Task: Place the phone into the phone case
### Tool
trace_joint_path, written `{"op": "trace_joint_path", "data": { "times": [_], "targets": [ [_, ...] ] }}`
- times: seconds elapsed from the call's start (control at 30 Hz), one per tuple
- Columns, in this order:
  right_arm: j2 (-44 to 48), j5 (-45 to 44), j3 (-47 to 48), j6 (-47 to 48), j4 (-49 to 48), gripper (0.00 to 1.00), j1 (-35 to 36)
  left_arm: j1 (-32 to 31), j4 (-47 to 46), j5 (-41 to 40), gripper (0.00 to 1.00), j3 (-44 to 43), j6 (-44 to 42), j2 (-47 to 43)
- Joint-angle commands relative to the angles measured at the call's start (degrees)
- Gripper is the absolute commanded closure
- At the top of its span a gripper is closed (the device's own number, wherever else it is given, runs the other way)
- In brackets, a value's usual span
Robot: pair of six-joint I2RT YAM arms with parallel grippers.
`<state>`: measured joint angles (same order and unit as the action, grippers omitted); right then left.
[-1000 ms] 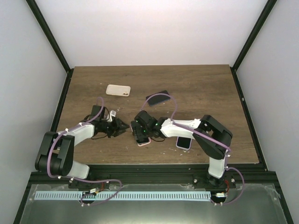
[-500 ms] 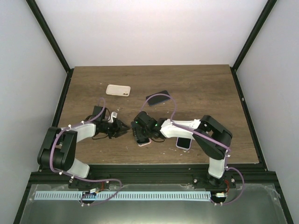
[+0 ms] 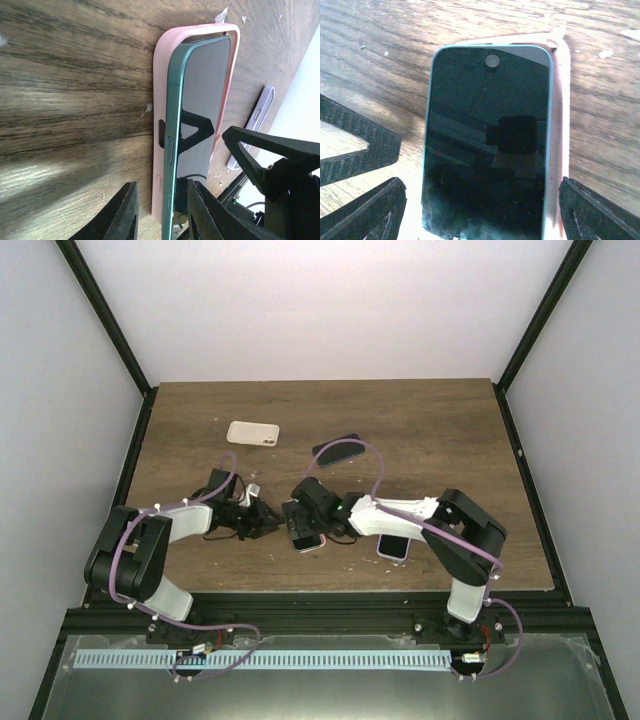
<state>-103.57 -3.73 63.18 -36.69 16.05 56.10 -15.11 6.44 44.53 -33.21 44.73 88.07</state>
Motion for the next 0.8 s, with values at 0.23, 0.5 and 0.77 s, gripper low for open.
{"op": "trace_joint_path", "data": {
  "times": [0.23,0.5,0.77],
  "targets": [
    [3.89,7.04,-8.36,1.11,-7.94,0.37,-6.06,-3.16,-2.12,-1.7,0.74,-1.25,0.98,1.17],
    [2.37,11.18,-9.22,0.42,-11.25,0.52,-6.53,-3.87,-1.88,-3.28,0.82,-2.08,0.96,2.18],
    [3.5,18.31,-12.64,-4.91,-17.28,0.57,-6.27,-3.88,2.74,-7.21,0.92,-4.77,-2.24,1.75]
  ]
}}
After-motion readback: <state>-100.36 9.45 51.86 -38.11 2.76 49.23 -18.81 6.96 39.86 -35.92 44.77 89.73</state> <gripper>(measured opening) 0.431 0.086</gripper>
